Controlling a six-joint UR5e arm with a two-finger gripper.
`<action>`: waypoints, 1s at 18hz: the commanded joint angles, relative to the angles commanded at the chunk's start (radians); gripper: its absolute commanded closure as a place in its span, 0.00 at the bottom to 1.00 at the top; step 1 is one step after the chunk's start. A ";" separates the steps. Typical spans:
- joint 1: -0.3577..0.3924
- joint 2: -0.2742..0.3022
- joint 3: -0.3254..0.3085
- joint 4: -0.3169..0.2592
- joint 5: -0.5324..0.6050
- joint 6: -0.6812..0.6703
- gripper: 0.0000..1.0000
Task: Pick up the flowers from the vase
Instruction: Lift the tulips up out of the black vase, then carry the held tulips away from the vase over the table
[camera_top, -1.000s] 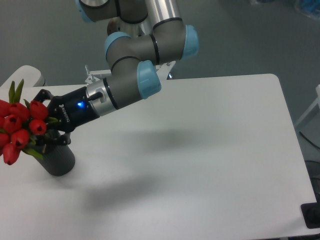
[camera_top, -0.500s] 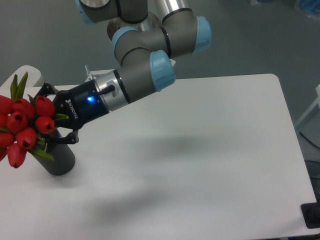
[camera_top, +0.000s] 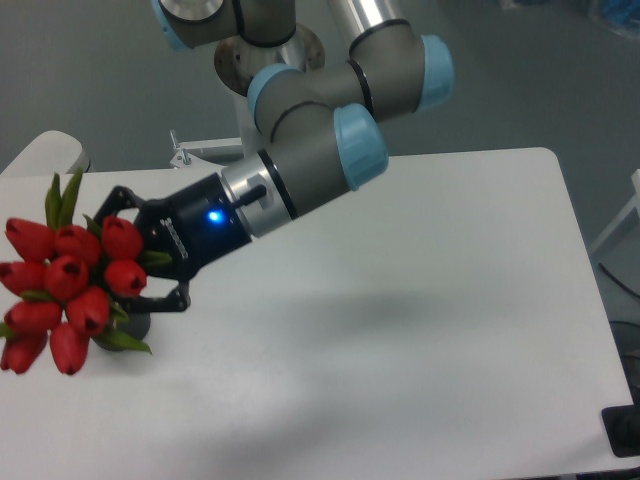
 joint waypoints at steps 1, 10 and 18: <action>0.005 -0.002 0.011 0.000 0.043 0.003 0.88; 0.052 -0.028 0.017 -0.005 0.451 0.198 0.85; 0.086 -0.029 -0.023 -0.055 0.802 0.382 0.86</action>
